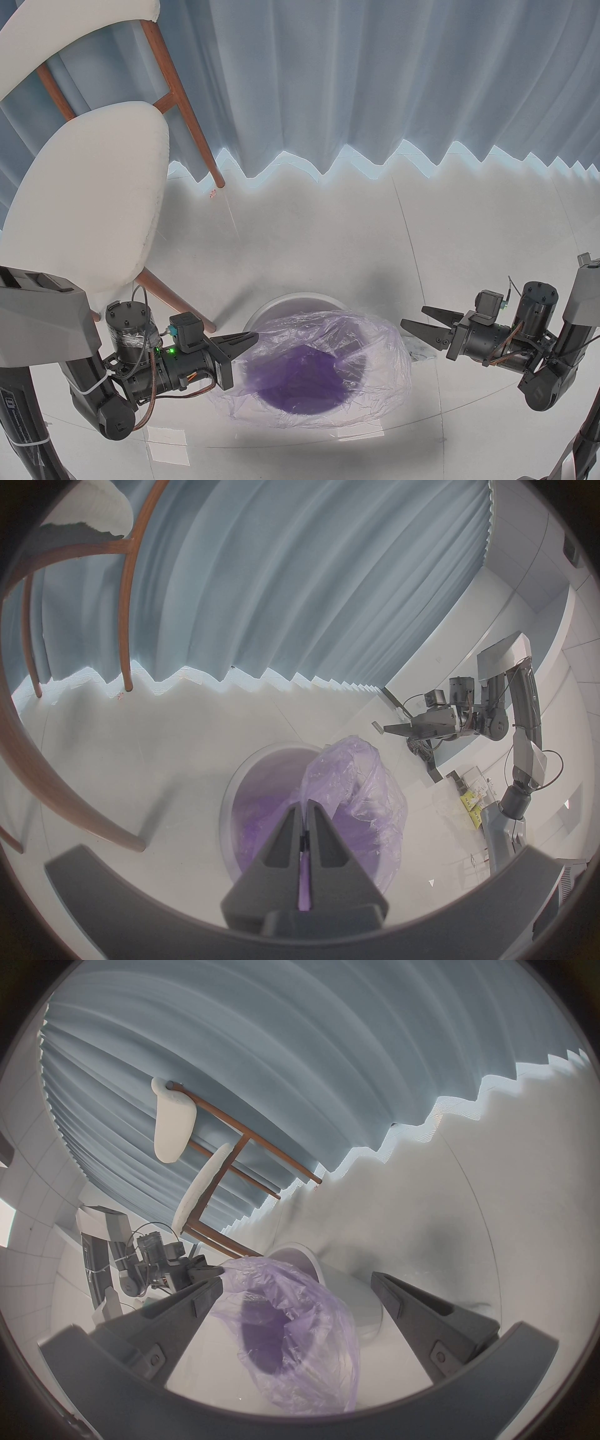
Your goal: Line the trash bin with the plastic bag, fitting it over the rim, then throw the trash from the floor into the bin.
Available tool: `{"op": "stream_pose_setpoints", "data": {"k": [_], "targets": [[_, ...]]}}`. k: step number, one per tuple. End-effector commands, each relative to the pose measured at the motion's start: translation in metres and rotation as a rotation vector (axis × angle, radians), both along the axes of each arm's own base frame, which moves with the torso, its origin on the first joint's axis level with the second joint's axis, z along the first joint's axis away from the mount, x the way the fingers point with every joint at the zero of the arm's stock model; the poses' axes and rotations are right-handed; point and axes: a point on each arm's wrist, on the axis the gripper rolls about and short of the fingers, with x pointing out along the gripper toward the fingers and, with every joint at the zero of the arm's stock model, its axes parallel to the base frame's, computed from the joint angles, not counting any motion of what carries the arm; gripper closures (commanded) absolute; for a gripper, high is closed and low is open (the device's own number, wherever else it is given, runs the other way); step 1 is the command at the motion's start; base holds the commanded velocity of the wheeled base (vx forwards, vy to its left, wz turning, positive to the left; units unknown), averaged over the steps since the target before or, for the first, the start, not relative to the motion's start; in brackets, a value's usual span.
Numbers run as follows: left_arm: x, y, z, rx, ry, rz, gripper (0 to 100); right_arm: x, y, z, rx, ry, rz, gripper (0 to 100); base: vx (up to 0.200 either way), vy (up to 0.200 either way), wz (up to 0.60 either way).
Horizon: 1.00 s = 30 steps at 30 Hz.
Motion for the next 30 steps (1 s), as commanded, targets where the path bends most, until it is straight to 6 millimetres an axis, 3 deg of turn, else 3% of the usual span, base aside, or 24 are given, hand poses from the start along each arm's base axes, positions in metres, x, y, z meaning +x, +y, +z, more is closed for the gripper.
{"op": "stream_pose_setpoints", "data": {"k": [1, 7, 11, 18, 30], "targets": [[-0.003, -0.001, 0.001, -0.003, 0.005, -0.008, 100, 0.018, 0.01, -0.01, -0.008, -0.026, 0.019, 0, 0.0, 0.0, 0.0], [-0.008, -0.009, 0.007, -0.075, 0.059, -0.008, 100, 0.023, 0.015, -0.013, -0.011, -0.035, 0.034, 0, 0.0, 0.0, 0.0], [-0.011, -0.015, 0.015, -0.094, 0.046, 0.012, 100, 0.026, 0.025, -0.025, -0.02, -0.009, 0.062, 0, 0.0, 0.0, 0.0], [-0.011, -0.014, 0.013, -0.087, 0.049, 0.041, 100, 0.037, 0.026, -0.045, -0.029, 0.031, 0.055, 0, 0.0, 0.0, 0.0], [-0.011, -0.015, 0.012, -0.084, 0.05, 0.039, 100, 0.049, 0.026, -0.052, -0.024, 0.024, 0.045, 0, 0.0, 0.0, 0.0]]}}
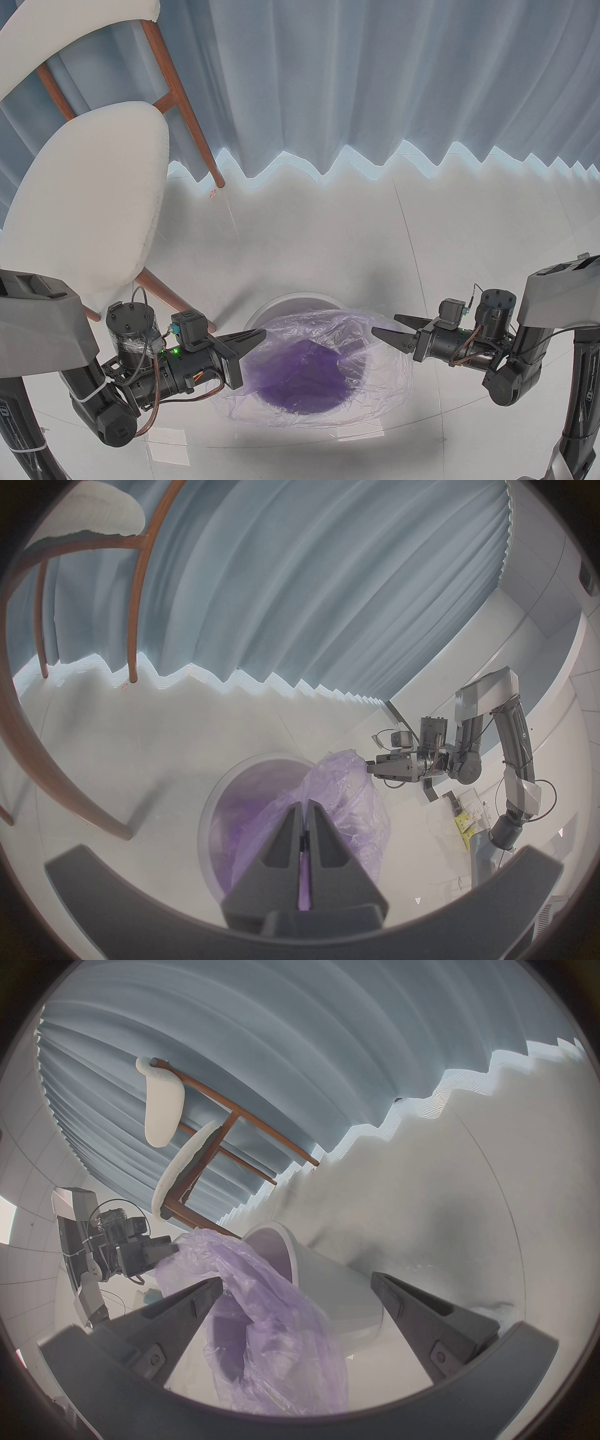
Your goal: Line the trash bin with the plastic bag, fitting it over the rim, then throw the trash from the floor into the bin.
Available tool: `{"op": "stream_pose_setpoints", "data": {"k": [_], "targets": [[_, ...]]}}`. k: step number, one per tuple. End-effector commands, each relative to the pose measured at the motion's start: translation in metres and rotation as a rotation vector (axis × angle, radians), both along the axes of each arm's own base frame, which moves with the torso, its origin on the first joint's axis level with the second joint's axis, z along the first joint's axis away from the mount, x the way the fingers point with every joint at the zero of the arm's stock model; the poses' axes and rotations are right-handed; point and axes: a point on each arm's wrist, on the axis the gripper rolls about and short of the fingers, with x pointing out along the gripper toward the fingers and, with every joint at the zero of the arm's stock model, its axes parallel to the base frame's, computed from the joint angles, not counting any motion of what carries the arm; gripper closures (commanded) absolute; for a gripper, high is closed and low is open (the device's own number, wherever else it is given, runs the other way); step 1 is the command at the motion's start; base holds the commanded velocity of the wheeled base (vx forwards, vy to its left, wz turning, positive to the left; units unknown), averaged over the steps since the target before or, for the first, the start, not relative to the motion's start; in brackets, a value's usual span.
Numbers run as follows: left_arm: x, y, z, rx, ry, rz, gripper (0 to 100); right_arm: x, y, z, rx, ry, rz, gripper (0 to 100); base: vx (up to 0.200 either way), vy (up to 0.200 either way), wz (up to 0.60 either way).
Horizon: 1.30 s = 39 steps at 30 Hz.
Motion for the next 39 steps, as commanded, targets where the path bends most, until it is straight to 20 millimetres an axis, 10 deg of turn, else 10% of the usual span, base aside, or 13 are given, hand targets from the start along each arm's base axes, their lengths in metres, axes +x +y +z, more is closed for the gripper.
{"op": "stream_pose_setpoints", "data": {"k": [1, 24, 39], "targets": [[0.0, 0.001, 0.0, -0.001, -0.002, 0.002, 100, 0.003, 0.001, -0.001, 0.008, -0.012, 0.001, 100, 0.0, 0.0, 0.0], [-0.001, -0.002, 0.009, -0.02, -0.029, -0.005, 100, -0.004, -0.002, 0.022, 0.039, -0.043, -0.009, 100, 0.0, 0.0, 0.0], [0.052, -0.026, 0.033, 0.039, -0.004, 0.228, 100, 0.051, 0.017, 0.054, 0.125, -0.065, -0.207, 100, 0.0, 0.0, 0.0]]}}
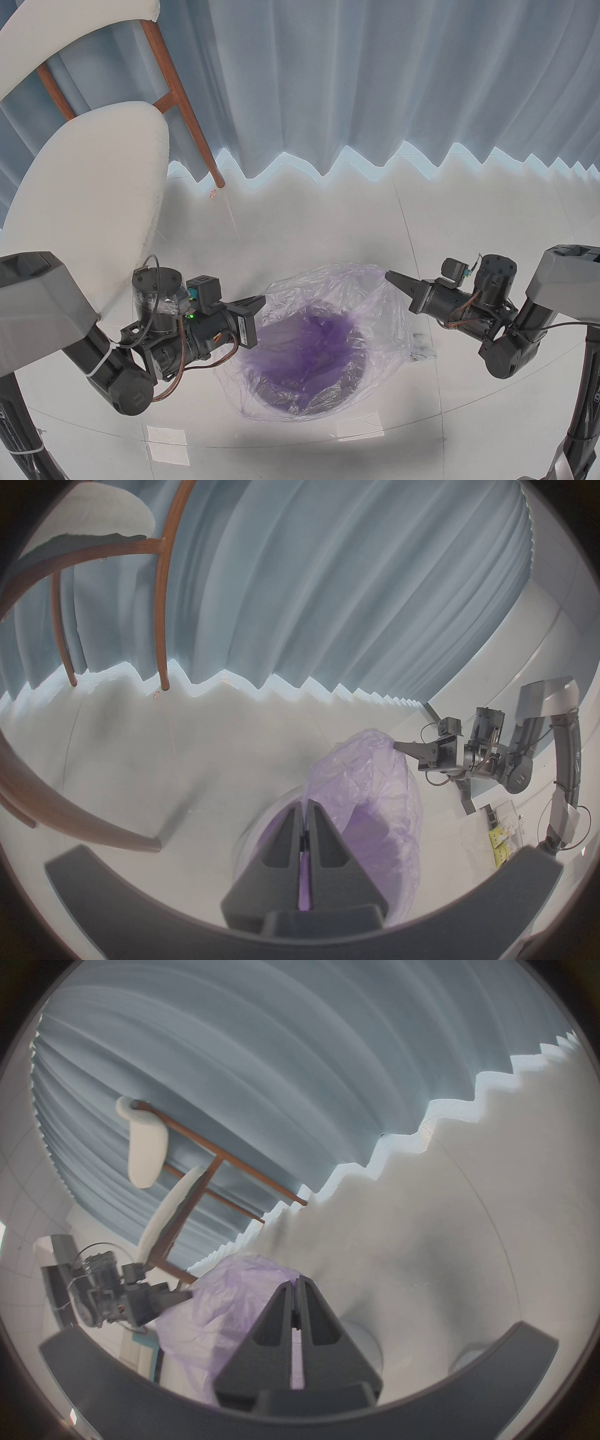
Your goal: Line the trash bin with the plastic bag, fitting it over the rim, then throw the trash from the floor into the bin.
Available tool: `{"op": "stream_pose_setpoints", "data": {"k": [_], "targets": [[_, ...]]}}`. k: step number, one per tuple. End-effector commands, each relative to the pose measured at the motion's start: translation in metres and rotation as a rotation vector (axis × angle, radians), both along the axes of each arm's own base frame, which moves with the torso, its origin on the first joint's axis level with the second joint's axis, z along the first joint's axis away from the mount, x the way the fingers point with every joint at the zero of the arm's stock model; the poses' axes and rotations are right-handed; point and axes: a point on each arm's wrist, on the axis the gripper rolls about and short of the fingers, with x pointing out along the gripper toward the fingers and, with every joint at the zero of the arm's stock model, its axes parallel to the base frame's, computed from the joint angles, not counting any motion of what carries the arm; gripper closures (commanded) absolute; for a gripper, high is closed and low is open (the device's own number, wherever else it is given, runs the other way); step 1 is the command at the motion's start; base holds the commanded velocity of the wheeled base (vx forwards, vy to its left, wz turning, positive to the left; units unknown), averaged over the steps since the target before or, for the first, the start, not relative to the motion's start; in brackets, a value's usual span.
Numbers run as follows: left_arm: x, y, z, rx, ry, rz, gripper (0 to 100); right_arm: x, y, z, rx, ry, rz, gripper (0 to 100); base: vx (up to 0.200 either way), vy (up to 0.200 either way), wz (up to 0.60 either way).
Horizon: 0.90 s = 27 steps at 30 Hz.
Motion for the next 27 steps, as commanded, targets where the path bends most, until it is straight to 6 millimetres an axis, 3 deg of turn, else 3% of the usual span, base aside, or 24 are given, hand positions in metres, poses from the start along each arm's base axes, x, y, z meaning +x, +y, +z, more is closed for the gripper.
{"op": "stream_pose_setpoints", "data": {"k": [1, 15, 27], "targets": [[0.02, -0.006, 0.013, -0.003, -0.016, 0.038, 100, 0.026, 0.008, 0.007, 0.004, -0.004, -0.084, 100, 0.0, 0.0, 0.0], [0.058, 0.009, -0.016, 0.018, 0.024, 0.127, 100, 0.057, 0.016, -0.018, 0.001, -0.005, -0.134, 100, 0.0, 0.0, 0.0], [0.073, -0.006, -0.037, 0.047, 0.033, 0.176, 100, 0.063, 0.016, -0.037, -0.01, 0.024, -0.148, 100, 0.0, 0.0, 0.0]]}}
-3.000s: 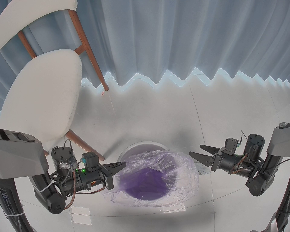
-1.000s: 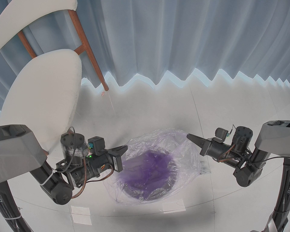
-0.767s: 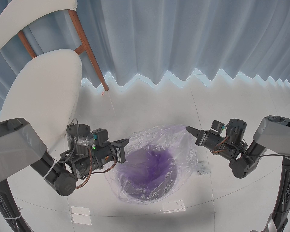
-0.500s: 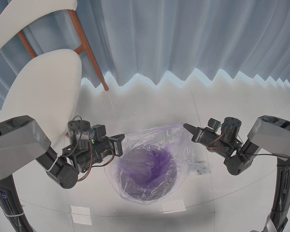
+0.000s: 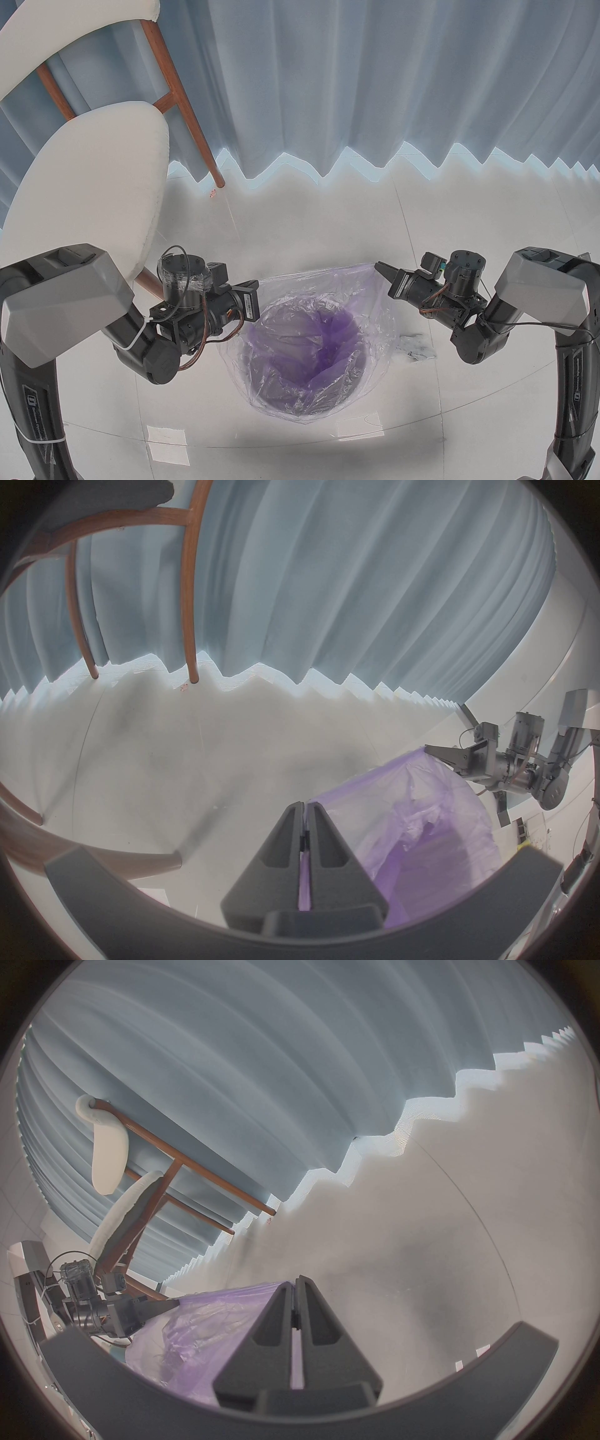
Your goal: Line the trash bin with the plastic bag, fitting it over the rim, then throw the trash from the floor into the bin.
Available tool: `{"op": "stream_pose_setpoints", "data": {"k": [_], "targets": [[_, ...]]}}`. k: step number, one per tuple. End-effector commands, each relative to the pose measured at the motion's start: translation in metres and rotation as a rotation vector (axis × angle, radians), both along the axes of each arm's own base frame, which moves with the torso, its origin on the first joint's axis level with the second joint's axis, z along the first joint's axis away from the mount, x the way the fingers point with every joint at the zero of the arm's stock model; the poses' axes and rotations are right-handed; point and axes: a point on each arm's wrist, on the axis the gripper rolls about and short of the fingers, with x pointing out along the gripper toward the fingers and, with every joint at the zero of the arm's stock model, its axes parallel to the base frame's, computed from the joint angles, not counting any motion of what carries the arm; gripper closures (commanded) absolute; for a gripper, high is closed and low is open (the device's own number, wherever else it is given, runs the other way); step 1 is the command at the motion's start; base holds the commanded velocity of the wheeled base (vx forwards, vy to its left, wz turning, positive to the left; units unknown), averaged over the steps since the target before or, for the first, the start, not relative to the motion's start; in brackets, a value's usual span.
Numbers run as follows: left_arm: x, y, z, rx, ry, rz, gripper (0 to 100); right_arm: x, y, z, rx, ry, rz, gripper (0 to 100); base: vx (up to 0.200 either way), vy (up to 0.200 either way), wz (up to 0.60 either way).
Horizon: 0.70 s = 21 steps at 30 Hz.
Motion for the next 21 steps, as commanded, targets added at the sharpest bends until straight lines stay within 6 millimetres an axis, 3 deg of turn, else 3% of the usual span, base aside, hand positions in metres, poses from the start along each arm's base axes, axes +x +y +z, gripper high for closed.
{"op": "stream_pose_setpoints", "data": {"k": [1, 14, 21], "targets": [[0.007, -0.007, -0.012, 0.015, 0.015, 0.011, 100, 0.002, 0.0, -0.012, -0.008, 0.021, -0.008, 100, 0.0, 0.0, 0.0], [0.017, -0.019, -0.008, 0.07, 0.046, 0.124, 100, 0.007, 0.0, -0.031, -0.021, 0.044, -0.063, 100, 0.0, 0.0, 0.0], [0.016, -0.02, -0.007, 0.067, 0.043, 0.121, 100, 0.007, -0.001, -0.031, 0.01, 0.054, -0.07, 100, 0.0, 0.0, 0.0]]}}
